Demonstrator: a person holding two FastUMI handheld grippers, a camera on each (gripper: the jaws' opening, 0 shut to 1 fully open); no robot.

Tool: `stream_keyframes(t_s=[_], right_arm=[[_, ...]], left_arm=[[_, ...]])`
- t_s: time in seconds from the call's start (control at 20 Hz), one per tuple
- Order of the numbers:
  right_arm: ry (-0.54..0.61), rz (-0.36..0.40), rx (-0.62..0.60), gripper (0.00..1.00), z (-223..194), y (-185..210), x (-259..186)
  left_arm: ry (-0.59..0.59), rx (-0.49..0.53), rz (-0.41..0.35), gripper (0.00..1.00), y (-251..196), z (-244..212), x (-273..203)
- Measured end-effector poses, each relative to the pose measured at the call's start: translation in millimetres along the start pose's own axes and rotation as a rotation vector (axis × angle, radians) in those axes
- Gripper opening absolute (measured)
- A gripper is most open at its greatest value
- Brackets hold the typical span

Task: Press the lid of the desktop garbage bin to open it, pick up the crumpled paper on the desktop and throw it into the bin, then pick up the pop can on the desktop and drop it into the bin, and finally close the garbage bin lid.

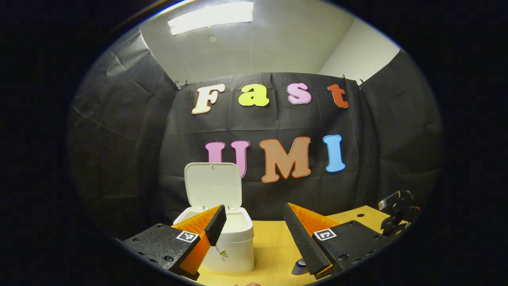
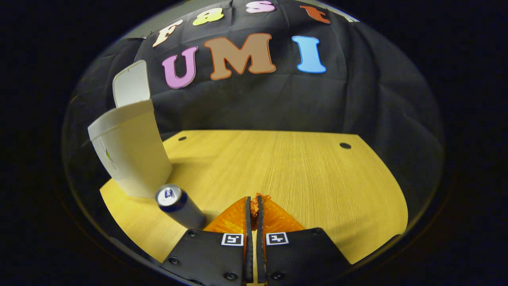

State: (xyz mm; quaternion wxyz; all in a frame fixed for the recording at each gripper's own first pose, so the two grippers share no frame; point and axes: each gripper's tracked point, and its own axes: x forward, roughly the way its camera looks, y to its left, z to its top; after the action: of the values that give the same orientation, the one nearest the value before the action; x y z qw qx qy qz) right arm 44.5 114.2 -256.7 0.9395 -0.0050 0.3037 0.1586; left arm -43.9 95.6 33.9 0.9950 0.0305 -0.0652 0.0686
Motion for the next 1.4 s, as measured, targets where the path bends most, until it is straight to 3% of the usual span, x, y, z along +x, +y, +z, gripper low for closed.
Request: stream_keyframes(t_s=[0.25, 0.65, 1.1, 1.4], right_arm=[[-0.127, 0.083, -0.009, 0.06, 71, 44, -18], [-0.237, 0.246, -0.055, 0.06, 145, 143, -15], [-0.274, 0.422, -0.136, 0.06, 179, 274, 3], [-0.26, 0.484, -0.186, 0.06, 178, 332, 18]], left_arm=[[-0.002, -0.01, 0.024, 0.89, 17, 0, -2], [0.028, -0.003, 0.11, 0.89, 74, -16, -9], [0.066, 0.005, 0.218, 0.9, 144, -34, -17], [0.098, -0.001, 0.29, 0.93, 181, -47, -30]])
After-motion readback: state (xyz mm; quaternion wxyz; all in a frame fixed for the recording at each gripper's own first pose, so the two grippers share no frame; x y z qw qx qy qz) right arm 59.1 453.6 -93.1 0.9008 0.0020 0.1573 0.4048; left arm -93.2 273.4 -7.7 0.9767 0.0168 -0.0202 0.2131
